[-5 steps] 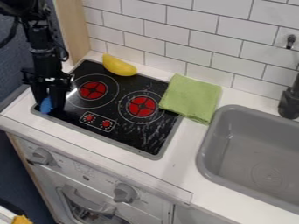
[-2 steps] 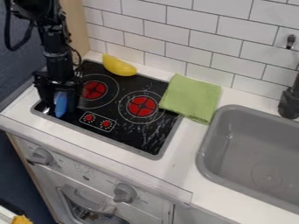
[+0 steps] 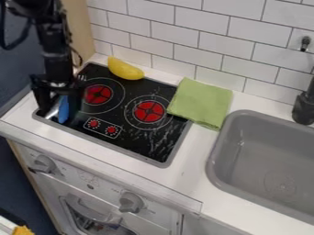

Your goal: Moved the blue fork the the left side of the left burner

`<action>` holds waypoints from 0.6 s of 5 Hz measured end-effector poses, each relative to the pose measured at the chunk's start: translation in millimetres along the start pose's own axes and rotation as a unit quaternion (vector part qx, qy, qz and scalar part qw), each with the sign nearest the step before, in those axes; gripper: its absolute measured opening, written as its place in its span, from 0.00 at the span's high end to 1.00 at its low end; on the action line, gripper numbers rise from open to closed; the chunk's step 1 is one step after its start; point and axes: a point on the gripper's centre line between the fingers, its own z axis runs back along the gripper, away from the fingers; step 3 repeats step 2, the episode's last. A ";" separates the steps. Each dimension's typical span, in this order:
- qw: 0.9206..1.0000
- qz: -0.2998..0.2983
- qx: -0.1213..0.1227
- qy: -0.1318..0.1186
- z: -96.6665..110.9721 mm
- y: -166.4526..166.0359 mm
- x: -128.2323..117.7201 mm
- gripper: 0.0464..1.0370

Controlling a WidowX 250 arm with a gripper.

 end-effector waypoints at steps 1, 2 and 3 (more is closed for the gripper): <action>1.000 0.002 -0.001 -0.031 33.8 -6.3 -3.0 0.04; 0.998 0.007 -0.011 -0.054 55.5 -9.1 -4.2 0.04; 0.998 0.007 -0.011 -0.054 55.5 -9.1 -4.2 0.04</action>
